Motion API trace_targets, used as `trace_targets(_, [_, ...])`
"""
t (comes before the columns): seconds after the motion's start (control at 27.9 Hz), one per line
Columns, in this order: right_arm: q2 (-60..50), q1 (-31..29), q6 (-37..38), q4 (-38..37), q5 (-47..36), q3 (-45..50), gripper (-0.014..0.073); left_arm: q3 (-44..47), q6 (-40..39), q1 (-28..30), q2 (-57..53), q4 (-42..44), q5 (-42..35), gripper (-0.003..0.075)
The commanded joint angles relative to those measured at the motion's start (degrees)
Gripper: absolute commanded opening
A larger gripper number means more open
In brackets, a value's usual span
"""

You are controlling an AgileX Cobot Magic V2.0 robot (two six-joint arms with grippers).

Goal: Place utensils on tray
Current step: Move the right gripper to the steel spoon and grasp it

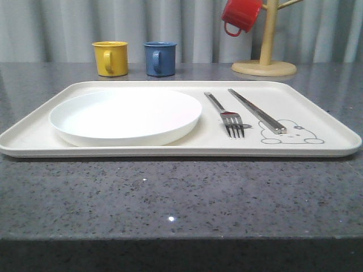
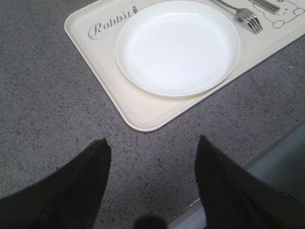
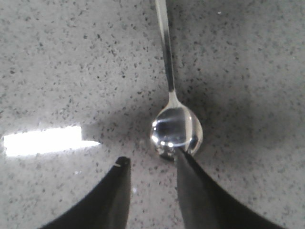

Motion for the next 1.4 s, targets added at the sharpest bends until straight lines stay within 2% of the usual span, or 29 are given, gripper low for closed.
trace_targets(0.0, [0.51, -0.37, -1.27, -0.53, -3.62, -1.34, 0.0344, -1.59, -0.47, -0.43, 0.08, -0.14, -3.82, 0.0388])
trace_targets(0.07, [1.8, -0.37, -2.0, -0.81, -5.1, -1.99, 0.0401, -1.59, -0.47, -0.43, 0.08, -0.14, -3.82, 0.0388])
trace_targets(0.18, [4.02, -0.37, -2.52, -0.81, -5.5, -4.48, 0.0399, -1.59, -0.47, -0.43, 0.08, -0.14, -3.82, 0.0388])
trace_targets(0.36, [8.73, -0.37, -4.6, -0.81, -2.02, -9.33, 0.0321, -1.59, -0.47, -0.43, 0.08, -0.14, -3.82, 0.0388])
trace_targets(0.68, [14.05, -0.37, -5.12, -0.81, 1.17, -13.31, 0.0319, -1.59, -0.47, -0.43, 0.08, -0.14, -3.82, 0.0388])
trace_targets(1.0, [15.88, -0.37, -5.12, -0.81, 0.06, -13.54, 0.0313, -1.59, -0.47, -0.43, 0.08, -0.14, -3.82, 0.0388])
trace_targets(1.07, [15.88, -0.37, -5.12, -0.81, -0.05, -13.54, 0.0277, -1.59, -0.47, -0.43, 0.08, -0.14, -3.82, 0.0388])
trace_targets(1.36, [15.88, -0.37, -5.12, -0.81, 0.61, -13.54, 0.003, -1.59, -0.47, -0.43, 0.08, -0.14, -3.82, 0.0388])
